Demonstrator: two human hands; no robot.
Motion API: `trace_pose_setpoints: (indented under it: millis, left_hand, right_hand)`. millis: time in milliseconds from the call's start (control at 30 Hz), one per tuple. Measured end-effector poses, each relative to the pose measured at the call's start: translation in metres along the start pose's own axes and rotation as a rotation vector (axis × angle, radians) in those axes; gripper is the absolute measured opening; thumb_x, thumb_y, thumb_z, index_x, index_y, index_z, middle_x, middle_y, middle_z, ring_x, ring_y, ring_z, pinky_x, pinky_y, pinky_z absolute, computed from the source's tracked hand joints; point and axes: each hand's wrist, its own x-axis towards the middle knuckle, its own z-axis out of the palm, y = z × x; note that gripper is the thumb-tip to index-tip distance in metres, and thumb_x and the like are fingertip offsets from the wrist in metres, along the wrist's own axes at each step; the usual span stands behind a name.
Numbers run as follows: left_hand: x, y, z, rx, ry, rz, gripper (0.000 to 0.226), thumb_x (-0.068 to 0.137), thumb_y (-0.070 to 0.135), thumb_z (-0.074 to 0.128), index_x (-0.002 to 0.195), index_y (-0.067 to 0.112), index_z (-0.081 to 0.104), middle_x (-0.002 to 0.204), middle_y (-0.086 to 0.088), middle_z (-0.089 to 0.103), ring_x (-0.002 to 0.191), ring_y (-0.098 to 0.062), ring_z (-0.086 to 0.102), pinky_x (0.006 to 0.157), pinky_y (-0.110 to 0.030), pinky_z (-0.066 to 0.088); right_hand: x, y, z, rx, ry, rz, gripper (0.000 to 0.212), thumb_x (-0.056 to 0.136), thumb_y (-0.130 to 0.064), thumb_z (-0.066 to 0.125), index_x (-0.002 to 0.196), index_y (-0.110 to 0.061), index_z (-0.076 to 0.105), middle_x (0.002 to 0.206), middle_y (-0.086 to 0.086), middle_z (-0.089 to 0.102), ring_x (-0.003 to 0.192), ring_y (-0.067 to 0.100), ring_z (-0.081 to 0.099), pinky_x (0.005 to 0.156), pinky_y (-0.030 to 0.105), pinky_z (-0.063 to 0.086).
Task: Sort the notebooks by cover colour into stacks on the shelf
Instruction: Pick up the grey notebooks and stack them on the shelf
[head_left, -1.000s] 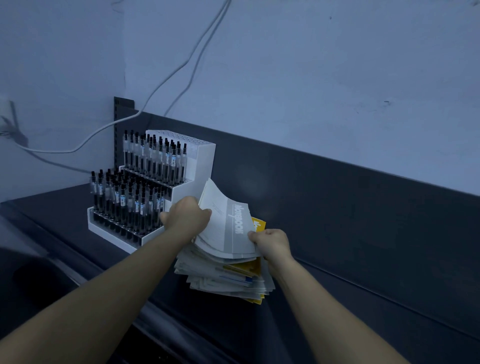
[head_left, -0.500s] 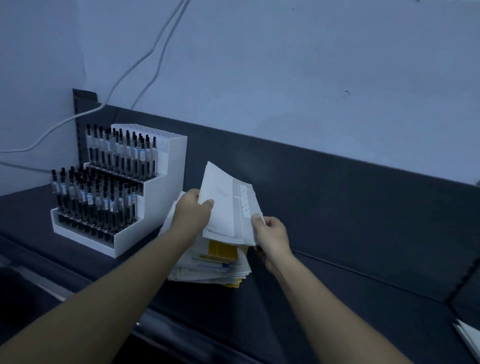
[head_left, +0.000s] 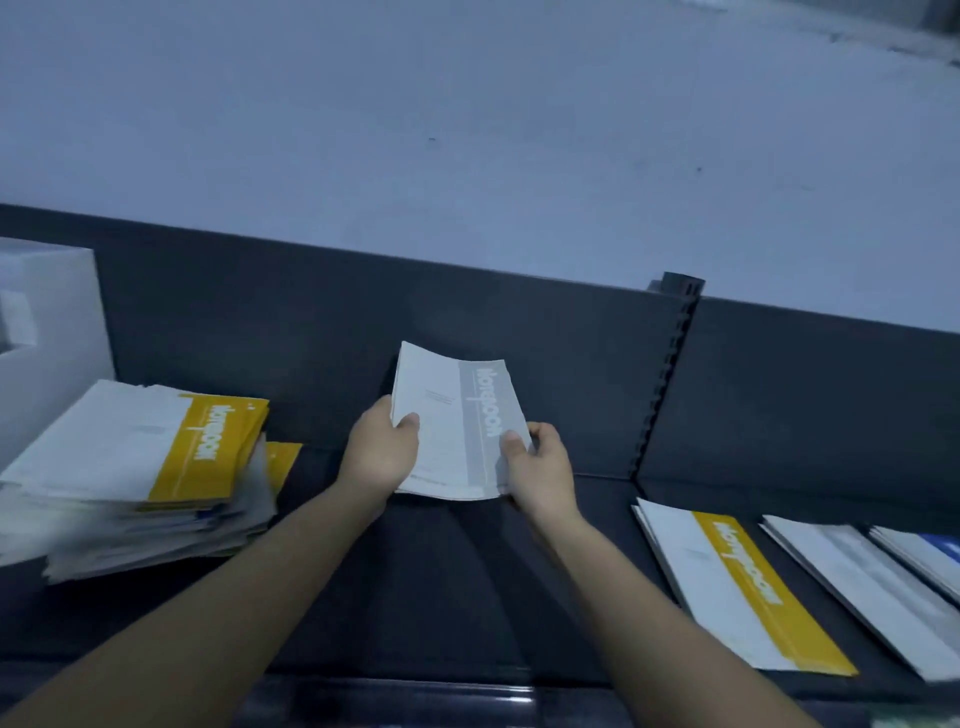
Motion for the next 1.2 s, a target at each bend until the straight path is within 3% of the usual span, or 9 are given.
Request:
trace_pose_setpoints:
  millis: [200, 367, 567, 667, 800, 967, 1033, 1133, 1200]
  left_hand:
    - [-0.04, 0.023, 0.118, -0.028, -0.108, -0.002, 0.027, 0.099, 0.014, 0.04, 0.117, 0.014, 0.06, 0.113, 0.003, 0.065, 0.103, -0.02, 0.061, 0.09, -0.036, 0.05]
    - [-0.072, 0.049, 0.203, -0.048, -0.161, 0.014, 0.026, 0.099, 0.014, 0.04, 0.117, 0.013, 0.06, 0.112, 0.002, 0.064, 0.102, -0.02, 0.06, 0.085, -0.032, 0.048]
    - [-0.094, 0.07, 0.286, -0.036, -0.242, 0.057, 0.026, 0.101, 0.015, 0.037, 0.119, 0.016, 0.057, 0.112, 0.005, 0.062, 0.099, -0.017, 0.058, 0.081, -0.03, 0.046]
    - [-0.099, 0.079, 0.323, -0.029, -0.294, 0.084, 0.027, 0.102, 0.016, 0.036, 0.122, 0.017, 0.054, 0.114, 0.005, 0.06, 0.1, -0.017, 0.058, 0.086, -0.035, 0.049]
    - [-0.11, 0.087, 0.371, -0.051, -0.35, 0.112, 0.026, 0.102, 0.016, 0.036, 0.122, 0.018, 0.053, 0.111, 0.007, 0.059, 0.097, -0.017, 0.056, 0.081, -0.031, 0.045]
    - [-0.132, 0.102, 0.429, -0.069, -0.423, 0.125, 0.026, 0.098, 0.014, 0.038, 0.116, 0.019, 0.057, 0.113, 0.004, 0.064, 0.102, -0.022, 0.06, 0.091, -0.044, 0.051]
    - [-0.142, 0.11, 0.451, -0.078, -0.441, 0.13, 0.025, 0.097, 0.013, 0.039, 0.114, 0.018, 0.058, 0.113, 0.003, 0.065, 0.102, -0.022, 0.06, 0.09, -0.042, 0.051]
    - [-0.158, 0.121, 0.486, -0.059, -0.459, 0.136, 0.024, 0.098, 0.012, 0.039, 0.112, 0.02, 0.056, 0.109, 0.008, 0.064, 0.098, -0.018, 0.058, 0.075, -0.029, 0.046]
    - [-0.17, 0.125, 0.512, -0.069, -0.477, 0.131, 0.026, 0.098, 0.012, 0.039, 0.116, 0.019, 0.057, 0.112, 0.007, 0.064, 0.101, -0.018, 0.059, 0.081, -0.031, 0.047]
  right_hand:
    - [0.009, 0.032, -0.122, -0.058, 0.104, 0.015, 0.012, 0.092, -0.024, 0.048, 0.096, -0.013, 0.05, 0.086, 0.007, 0.06, 0.075, 0.024, 0.059, 0.066, 0.039, 0.048]
    - [0.014, 0.054, -0.212, -0.044, 0.17, 0.039, 0.011, 0.091, -0.026, 0.047, 0.094, -0.017, 0.051, 0.09, 0.008, 0.06, 0.071, 0.021, 0.057, 0.06, 0.036, 0.047]
    - [0.019, 0.075, -0.296, -0.098, 0.269, 0.041, 0.013, 0.096, -0.025, 0.046, 0.104, -0.017, 0.052, 0.097, 0.005, 0.063, 0.084, 0.018, 0.061, 0.076, 0.037, 0.051]
    - [0.024, 0.086, -0.329, -0.131, 0.327, 0.04, 0.012, 0.096, -0.026, 0.045, 0.103, -0.018, 0.051, 0.091, 0.001, 0.061, 0.082, 0.019, 0.06, 0.077, 0.042, 0.052]
    - [0.025, 0.098, -0.37, -0.183, 0.423, 0.065, 0.011, 0.094, -0.028, 0.046, 0.1, -0.02, 0.051, 0.086, -0.004, 0.061, 0.083, 0.02, 0.062, 0.079, 0.048, 0.055]
    - [0.021, 0.11, -0.429, -0.195, 0.524, 0.095, 0.012, 0.095, -0.029, 0.047, 0.105, -0.023, 0.052, 0.09, -0.006, 0.064, 0.084, 0.016, 0.062, 0.076, 0.04, 0.054]
    - [0.02, 0.116, -0.453, -0.182, 0.552, 0.103, 0.011, 0.095, -0.027, 0.047, 0.103, -0.023, 0.053, 0.086, -0.01, 0.061, 0.082, 0.013, 0.061, 0.075, 0.037, 0.051]
    - [0.02, 0.126, -0.492, -0.186, 0.575, 0.104, 0.01, 0.094, -0.026, 0.047, 0.101, -0.023, 0.054, 0.087, -0.008, 0.061, 0.081, 0.014, 0.059, 0.072, 0.033, 0.047]
    - [0.022, 0.135, -0.52, -0.214, 0.58, 0.109, 0.012, 0.094, -0.027, 0.048, 0.102, -0.021, 0.055, 0.087, -0.006, 0.064, 0.084, 0.018, 0.061, 0.074, 0.035, 0.048]
